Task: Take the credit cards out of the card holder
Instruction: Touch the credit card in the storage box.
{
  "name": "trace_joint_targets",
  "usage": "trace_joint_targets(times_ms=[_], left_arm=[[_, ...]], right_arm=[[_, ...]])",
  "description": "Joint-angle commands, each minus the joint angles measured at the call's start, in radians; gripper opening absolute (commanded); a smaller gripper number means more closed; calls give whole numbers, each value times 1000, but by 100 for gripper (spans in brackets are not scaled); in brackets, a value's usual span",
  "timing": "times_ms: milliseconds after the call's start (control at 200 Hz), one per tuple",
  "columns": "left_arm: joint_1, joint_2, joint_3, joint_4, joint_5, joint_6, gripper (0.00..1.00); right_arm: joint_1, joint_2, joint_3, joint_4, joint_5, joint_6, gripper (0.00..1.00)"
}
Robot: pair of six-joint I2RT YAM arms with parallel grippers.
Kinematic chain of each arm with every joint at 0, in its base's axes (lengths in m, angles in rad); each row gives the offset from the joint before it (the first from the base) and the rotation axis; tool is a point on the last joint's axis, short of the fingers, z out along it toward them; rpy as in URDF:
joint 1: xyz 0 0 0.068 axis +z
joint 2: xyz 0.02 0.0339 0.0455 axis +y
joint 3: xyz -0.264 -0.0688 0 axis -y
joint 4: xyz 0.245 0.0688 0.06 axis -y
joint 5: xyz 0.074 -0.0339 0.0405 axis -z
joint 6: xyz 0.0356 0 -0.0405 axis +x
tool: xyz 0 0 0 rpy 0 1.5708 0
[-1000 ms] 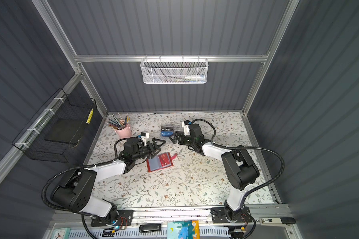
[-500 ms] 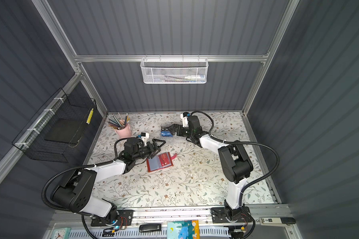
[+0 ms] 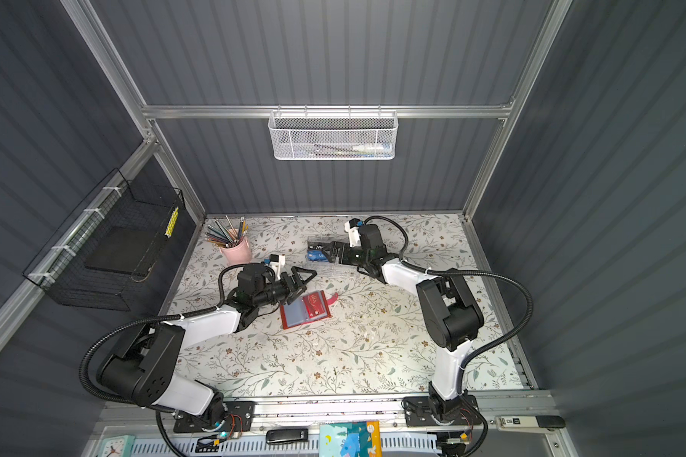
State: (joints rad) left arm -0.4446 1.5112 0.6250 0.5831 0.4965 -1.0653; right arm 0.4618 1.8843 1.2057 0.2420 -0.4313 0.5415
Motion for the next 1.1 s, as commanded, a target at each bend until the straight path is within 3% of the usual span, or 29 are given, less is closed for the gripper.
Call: trace_joint_targets(times_ms=[0,705,1096], left_arm=[[1,8,20,18,-3,2,100],[1,74,56,57,6,-16,100],[1,99,62,62,0,-4,100]], right_arm=[[5,-2,-13,10,-15,-5,99],[-44,106,166,-98,-1,-69,99],[-48,92,199,-130,-12,-84,99]])
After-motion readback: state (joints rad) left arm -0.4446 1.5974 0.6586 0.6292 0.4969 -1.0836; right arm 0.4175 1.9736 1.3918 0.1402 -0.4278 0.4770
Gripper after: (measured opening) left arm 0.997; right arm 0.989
